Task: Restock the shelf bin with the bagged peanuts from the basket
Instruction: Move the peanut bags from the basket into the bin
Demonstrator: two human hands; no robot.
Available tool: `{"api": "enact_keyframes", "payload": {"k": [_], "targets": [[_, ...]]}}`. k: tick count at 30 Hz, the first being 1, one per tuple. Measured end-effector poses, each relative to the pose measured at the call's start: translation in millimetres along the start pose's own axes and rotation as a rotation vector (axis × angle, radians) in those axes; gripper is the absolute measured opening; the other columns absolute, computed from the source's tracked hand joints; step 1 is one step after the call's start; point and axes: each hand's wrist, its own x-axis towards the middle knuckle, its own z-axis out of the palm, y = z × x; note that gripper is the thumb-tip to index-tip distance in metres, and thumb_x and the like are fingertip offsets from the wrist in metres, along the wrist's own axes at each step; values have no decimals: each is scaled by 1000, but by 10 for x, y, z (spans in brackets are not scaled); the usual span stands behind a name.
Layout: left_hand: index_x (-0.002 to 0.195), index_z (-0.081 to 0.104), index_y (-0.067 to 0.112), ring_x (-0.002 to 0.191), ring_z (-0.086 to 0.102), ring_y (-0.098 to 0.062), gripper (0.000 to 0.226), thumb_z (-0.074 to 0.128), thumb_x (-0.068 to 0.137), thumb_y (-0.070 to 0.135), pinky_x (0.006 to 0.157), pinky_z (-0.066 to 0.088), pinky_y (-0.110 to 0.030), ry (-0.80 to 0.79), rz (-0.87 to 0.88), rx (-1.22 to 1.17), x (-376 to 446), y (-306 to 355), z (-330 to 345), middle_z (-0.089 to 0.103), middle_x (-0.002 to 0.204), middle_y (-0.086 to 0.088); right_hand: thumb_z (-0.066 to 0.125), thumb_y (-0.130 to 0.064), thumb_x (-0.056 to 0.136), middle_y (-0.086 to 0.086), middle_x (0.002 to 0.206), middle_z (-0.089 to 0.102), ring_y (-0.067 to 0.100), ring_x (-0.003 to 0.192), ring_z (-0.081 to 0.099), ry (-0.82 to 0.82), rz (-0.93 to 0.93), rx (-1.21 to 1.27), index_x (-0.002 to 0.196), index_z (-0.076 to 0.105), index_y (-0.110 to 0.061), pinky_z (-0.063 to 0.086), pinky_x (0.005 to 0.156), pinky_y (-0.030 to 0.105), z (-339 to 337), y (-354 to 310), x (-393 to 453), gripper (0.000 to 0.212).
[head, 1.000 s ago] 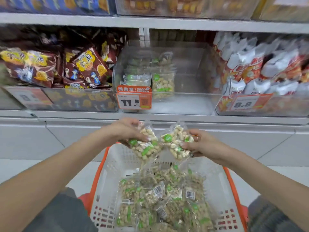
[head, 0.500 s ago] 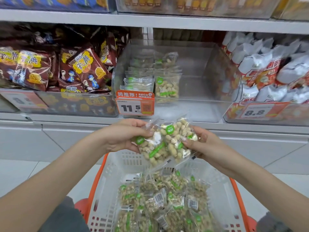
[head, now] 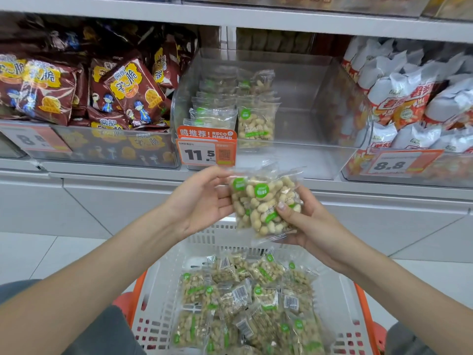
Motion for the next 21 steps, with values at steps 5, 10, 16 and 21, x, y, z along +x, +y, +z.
{"api": "enact_keyframes", "payload": {"k": [5,10,16,21], "targets": [[126,42,19,100,65,-15,75,80,62,20,86,53,-28,-3,108,391,17,-367,152,65,115,-1,60,-24,78,1,109,71,20,88,71,35,-48,20,121,44,-34,57,65,33,40,38,-5,46],[126,33,20,96,67,-5,84,84,62,-1,80,55,-24,124,196,523,35,-538,202,64,112,5,68,-65,70,-10,136,54,19,123,55,60,80,-86,126,35,-58,44,102,50,42,132,-11,65],[125,33,23,98,68,-7,84,83,62,-4,82,55,-24,107,200,606,52,-554,163,65,113,4,39,-92,63,-10,137,55,15,125,53,163,153,-269,136,46,-38,38,108,49,-7,37,38,91],[115,30,40,95,67,-1,85,83,64,-2,80,52,-17,35,204,725,22,-538,174,64,109,15,32,-54,95,4,113,71,27,105,66,205,257,-108,119,64,-19,49,96,49,-12,-29,10,53]]}}
